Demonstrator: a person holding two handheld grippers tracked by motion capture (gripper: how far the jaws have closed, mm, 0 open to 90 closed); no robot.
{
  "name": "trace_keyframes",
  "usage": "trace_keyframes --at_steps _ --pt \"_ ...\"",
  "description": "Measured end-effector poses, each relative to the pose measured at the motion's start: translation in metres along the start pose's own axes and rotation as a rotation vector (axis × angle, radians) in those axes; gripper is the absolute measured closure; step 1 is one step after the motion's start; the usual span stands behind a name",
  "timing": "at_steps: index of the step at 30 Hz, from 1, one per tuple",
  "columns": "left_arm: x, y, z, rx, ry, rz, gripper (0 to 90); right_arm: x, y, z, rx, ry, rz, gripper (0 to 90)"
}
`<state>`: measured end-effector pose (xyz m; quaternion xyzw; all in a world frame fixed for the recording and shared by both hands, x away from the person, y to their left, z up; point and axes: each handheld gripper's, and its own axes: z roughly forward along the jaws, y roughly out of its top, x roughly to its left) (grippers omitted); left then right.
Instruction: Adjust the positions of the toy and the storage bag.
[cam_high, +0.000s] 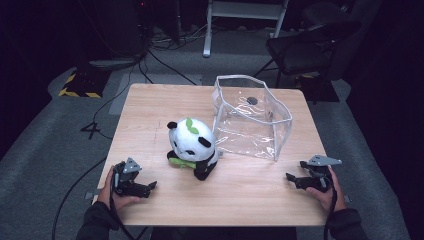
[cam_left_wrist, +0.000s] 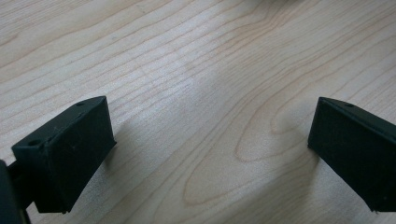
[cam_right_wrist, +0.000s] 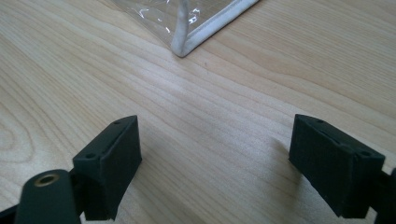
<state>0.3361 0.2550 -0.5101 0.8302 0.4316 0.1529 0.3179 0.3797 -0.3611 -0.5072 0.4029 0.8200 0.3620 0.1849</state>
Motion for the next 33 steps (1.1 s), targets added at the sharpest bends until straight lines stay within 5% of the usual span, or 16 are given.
trace_keyframes --at_steps 9,11,33 --pt "-0.001 0.000 -0.002 -0.009 -0.017 0.011 6.1 0.000 0.000 0.000 0.000 0.000 0.000 16.7" --pt "-0.001 0.001 -0.003 -0.025 -0.027 0.013 16.1 0.000 0.000 0.000 0.000 0.000 0.000 16.7" --pt "-0.005 0.019 -0.015 -0.075 -0.041 0.026 16.1 0.000 0.000 0.000 0.000 0.000 0.000 16.7"
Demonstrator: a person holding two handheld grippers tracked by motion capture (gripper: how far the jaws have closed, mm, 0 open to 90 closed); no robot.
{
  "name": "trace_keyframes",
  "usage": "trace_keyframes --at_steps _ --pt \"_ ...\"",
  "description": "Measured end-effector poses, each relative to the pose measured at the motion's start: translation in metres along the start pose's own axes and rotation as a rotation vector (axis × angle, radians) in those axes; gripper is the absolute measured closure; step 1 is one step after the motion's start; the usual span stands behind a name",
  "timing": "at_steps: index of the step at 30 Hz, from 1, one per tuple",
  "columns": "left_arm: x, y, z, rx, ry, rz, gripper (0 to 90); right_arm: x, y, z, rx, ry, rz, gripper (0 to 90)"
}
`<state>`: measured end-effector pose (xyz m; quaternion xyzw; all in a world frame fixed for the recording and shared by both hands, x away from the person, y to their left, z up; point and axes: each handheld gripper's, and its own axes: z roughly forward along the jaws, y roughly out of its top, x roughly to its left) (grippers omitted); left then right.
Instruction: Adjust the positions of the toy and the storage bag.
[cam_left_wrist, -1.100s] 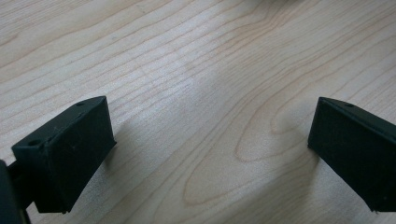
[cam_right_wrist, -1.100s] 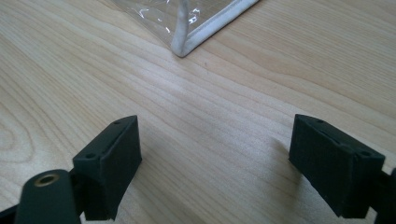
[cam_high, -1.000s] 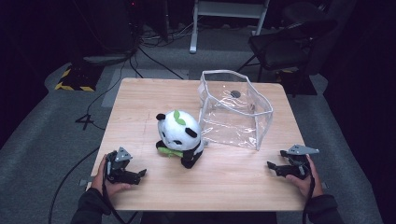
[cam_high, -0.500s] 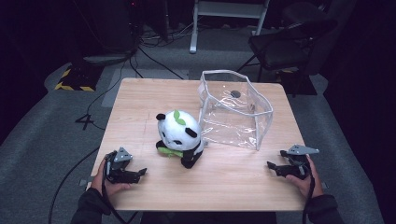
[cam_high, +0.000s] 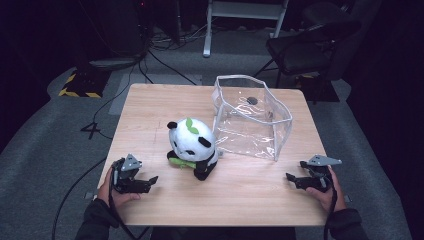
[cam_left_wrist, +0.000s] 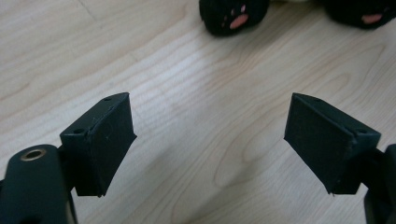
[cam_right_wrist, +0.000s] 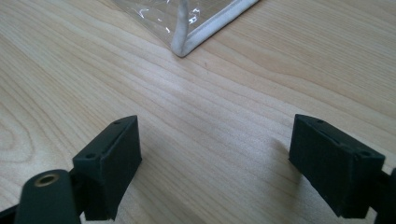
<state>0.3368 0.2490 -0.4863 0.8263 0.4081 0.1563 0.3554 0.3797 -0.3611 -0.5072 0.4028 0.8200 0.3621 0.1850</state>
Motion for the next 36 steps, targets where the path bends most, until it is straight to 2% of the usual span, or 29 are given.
trace_keyframes --at_steps 8,12,18,20,22,24,30,32,34,36 --pt "-0.005 0.011 0.004 0.008 -0.008 0.041 16.2 0.000 0.000 0.000 0.000 0.000 0.000 16.7" --pt "-0.006 0.017 0.004 0.001 -0.007 0.046 16.0 0.000 0.000 0.000 0.000 0.000 0.000 16.7" --pt "-0.012 0.035 0.008 -0.034 -0.019 0.078 16.0 0.000 0.000 0.000 0.000 0.000 0.000 16.7" --pt "-0.014 0.039 0.011 -0.032 -0.003 0.096 16.0 0.000 0.000 0.000 0.000 0.000 0.000 16.7" --pt "-0.015 0.042 0.015 -0.026 -0.007 0.091 16.0 0.000 0.000 0.000 0.000 -0.001 0.000 16.7" --pt "-0.016 0.046 0.019 -0.027 -0.004 0.108 16.1 0.000 0.000 0.000 0.000 -0.001 0.000 16.7" --pt "-0.014 0.053 0.037 -0.004 -0.028 0.102 16.7 0.000 0.000 0.000 0.000 -0.001 -0.001 16.7" --pt "-0.013 0.056 0.041 0.004 -0.024 0.118 17.4 0.000 0.000 0.000 0.000 -0.001 -0.001 16.7" --pt "-0.013 0.058 0.044 -0.004 -0.037 0.115 17.3 0.000 0.000 0.000 0.000 -0.001 -0.001 16.7" --pt "-0.012 0.061 0.047 -0.006 -0.029 0.109 16.9 0.000 0.000 0.000 0.000 -0.001 -0.001 16.7"
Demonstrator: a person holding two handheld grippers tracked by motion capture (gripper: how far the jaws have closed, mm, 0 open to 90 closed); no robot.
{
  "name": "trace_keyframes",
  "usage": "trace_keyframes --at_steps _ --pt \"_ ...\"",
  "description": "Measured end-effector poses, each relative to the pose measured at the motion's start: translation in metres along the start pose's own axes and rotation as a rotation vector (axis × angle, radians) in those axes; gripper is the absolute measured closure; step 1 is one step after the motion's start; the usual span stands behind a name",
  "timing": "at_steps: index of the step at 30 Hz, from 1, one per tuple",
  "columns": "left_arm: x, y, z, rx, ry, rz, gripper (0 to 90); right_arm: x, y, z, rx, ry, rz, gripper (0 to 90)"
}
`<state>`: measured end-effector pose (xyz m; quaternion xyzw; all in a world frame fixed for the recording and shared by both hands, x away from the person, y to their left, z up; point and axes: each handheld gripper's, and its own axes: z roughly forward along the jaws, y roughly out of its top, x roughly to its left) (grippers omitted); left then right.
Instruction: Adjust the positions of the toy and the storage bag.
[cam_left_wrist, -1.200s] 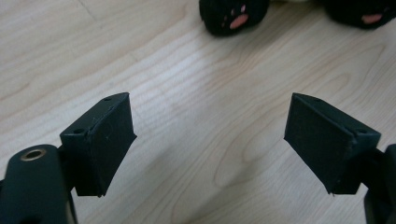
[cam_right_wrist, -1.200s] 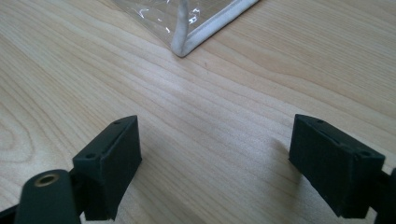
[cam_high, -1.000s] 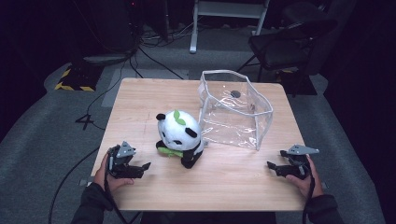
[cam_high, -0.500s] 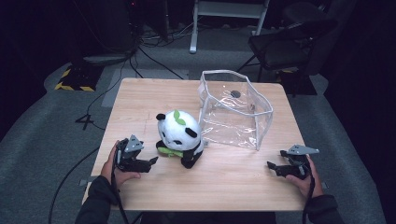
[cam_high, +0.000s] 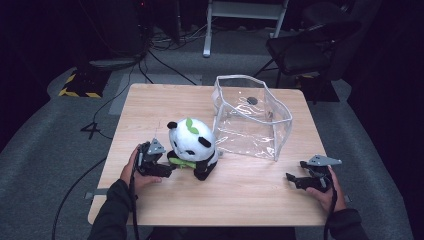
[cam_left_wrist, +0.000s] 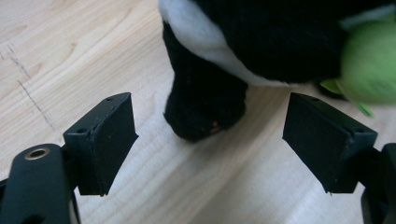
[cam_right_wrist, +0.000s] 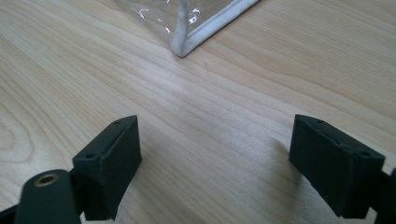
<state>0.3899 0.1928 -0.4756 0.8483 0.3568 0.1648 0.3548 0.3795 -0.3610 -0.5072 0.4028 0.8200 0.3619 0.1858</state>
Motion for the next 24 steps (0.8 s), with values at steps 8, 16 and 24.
trace_keyframes --at_steps 8,16,24 --pt "0.003 0.003 0.017 0.009 0.002 0.018 16.9 0.000 0.000 0.000 0.000 0.000 0.000 16.7" --pt "0.004 0.004 0.031 0.006 -0.022 0.023 34.2 0.000 0.000 0.000 0.000 0.000 0.000 16.7" --pt "0.004 0.003 0.033 0.018 -0.019 0.019 55.4 0.000 0.000 0.000 0.000 0.002 -0.002 16.7"
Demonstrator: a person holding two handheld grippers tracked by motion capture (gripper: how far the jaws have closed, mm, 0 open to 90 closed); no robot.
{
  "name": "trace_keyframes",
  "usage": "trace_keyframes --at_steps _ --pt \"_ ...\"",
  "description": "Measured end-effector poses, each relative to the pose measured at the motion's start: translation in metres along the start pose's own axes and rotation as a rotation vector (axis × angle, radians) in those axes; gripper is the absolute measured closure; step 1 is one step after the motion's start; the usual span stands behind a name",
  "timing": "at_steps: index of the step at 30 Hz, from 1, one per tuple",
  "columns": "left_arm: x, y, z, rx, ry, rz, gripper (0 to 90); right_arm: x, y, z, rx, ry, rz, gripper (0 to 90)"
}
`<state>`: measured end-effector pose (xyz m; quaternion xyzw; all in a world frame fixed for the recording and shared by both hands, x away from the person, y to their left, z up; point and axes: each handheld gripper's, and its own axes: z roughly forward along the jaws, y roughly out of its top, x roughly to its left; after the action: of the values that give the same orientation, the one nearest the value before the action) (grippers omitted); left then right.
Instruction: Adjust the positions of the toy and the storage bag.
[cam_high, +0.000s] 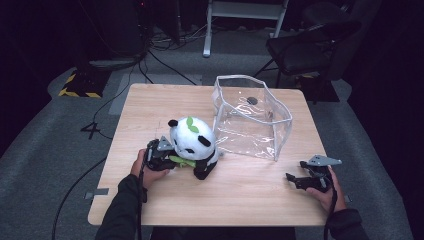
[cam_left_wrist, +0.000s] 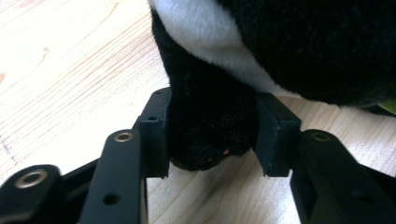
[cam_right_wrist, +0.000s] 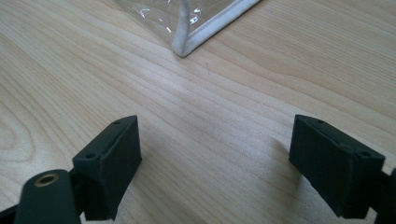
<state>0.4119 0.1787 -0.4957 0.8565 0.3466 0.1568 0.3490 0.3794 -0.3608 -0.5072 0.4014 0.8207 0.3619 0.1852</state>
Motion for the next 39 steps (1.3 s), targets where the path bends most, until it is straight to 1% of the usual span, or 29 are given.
trace_keyframes --at_steps 1,2,3,4,5,6,7,8,9,10,11,12,13,16,17,18,20,22,23,25,26,27,28,31,32,33,34,38,39 --pt "-0.001 0.000 -0.001 0.004 0.008 -0.013 56.1 0.000 0.000 0.000 0.000 0.000 0.000 16.7" --pt "-0.001 -0.002 -0.004 0.013 0.028 -0.028 56.5 0.000 0.000 0.000 0.000 0.000 -0.001 16.7" --pt "-0.001 -0.002 -0.004 0.013 0.028 -0.028 56.8 0.000 0.000 0.000 0.000 0.000 -0.001 16.7" --pt "-0.001 -0.003 -0.007 0.019 0.033 -0.044 57.1 0.000 0.000 0.000 0.000 0.001 -0.001 16.7" --pt "0.001 -0.009 -0.013 0.028 0.055 -0.080 57.3 0.000 0.000 0.000 0.000 0.001 -0.002 16.7" --pt "0.001 -0.009 -0.013 0.028 0.055 -0.080 57.4 0.000 0.000 0.000 0.000 0.001 -0.002 16.7" --pt "0.003 -0.012 -0.017 0.031 0.073 -0.103 57.4 0.000 0.000 0.000 0.000 0.002 -0.002 16.7" --pt "0.005 -0.016 -0.021 0.032 0.093 -0.115 57.4 0.000 0.000 0.000 0.000 0.002 -0.002 16.7" --pt "0.006 -0.021 -0.024 0.029 0.109 -0.137 57.4 0.000 0.000 0.000 0.000 0.003 -0.003 16.7" --pt "0.007 -0.025 -0.028 0.027 0.109 -0.167 57.4 0.000 0.000 0.000 0.000 0.003 -0.004 16.7" --pt "0.008 -0.029 -0.031 0.022 0.120 -0.190 57.4 0.000 0.000 0.000 0.000 0.003 -0.004 16.7" --pt "0.009 -0.037 -0.036 0.010 0.146 -0.219 57.1 0.000 0.000 0.000 0.001 0.003 -0.004 16.7" --pt "0.009 -0.037 -0.036 0.010 0.146 -0.219 56.8 0.000 0.000 0.000 0.001 0.003 -0.004 16.7" --pt "0.008 -0.045 -0.044 0.004 0.158 -0.257 56.1 0.000 0.000 0.000 0.001 0.003 -0.005 16.7" --pt "0.007 -0.048 -0.046 -0.002 0.159 -0.269 53.4 0.000 0.000 0.000 0.000 0.001 -0.005 16.9" --pt "0.005 -0.051 -0.048 -0.008 0.154 -0.283 53.1 0.000 0.000 0.000 0.000 0.001 -0.006 16.9" --pt "0.001 -0.055 -0.053 -0.013 0.144 -0.297 52.6 0.000 0.000 0.000 0.000 0.001 -0.006 16.9" --pt "-0.003 -0.059 -0.057 -0.019 0.131 -0.327 49.4 0.000 0.000 0.000 0.000 0.001 -0.006 16.9" --pt "-0.006 -0.061 -0.059 -0.021 0.120 -0.334 48.1 0.000 0.000 0.000 0.000 0.001 -0.006 17.0" --pt "-0.010 -0.064 -0.062 -0.010 0.112 -0.354 42.2 0.000 0.000 0.000 0.000 0.001 -0.006 17.1" --pt "-0.013 -0.066 -0.064 -0.020 0.104 -0.357 42.2 0.000 0.000 0.000 0.000 0.001 -0.006 17.1" --pt "-0.017 -0.067 -0.065 -0.017 0.091 -0.353 42.4 0.000 0.000 0.000 0.000 0.001 -0.006 17.1" --pt "-0.020 -0.067 -0.066 -0.011 0.083 -0.334 42.7 0.000 0.000 0.000 0.000 0.001 -0.006 17.1" --pt "-0.031 -0.067 -0.067 -0.003 0.064 -0.305 45.3 0.000 0.000 0.000 0.000 0.001 -0.007 17.1" --pt "-0.036 -0.065 -0.066 -0.002 0.043 -0.292 47.2 0.000 0.000 0.000 0.000 0.001 -0.006 17.1" --pt "-0.036 -0.065 -0.066 -0.002 0.043 -0.292 48.4 0.000 0.000 0.000 0.000 0.001 -0.006 17.1" --pt "-0.038 -0.064 -0.065 -0.001 0.026 -0.283 48.4 0.000 0.000 0.000 0.000 0.001 -0.006 17.1" --pt "-0.049 -0.056 -0.057 0.014 -0.007 -0.255 48.9 0.000 0.000 0.000 0.000 0.001 -0.007 17.1" --pt "-0.051 -0.054 -0.055 0.015 -0.018 -0.241 48.9 0.000 0.000 0.000 0.000 0.001 -0.006 17.1"
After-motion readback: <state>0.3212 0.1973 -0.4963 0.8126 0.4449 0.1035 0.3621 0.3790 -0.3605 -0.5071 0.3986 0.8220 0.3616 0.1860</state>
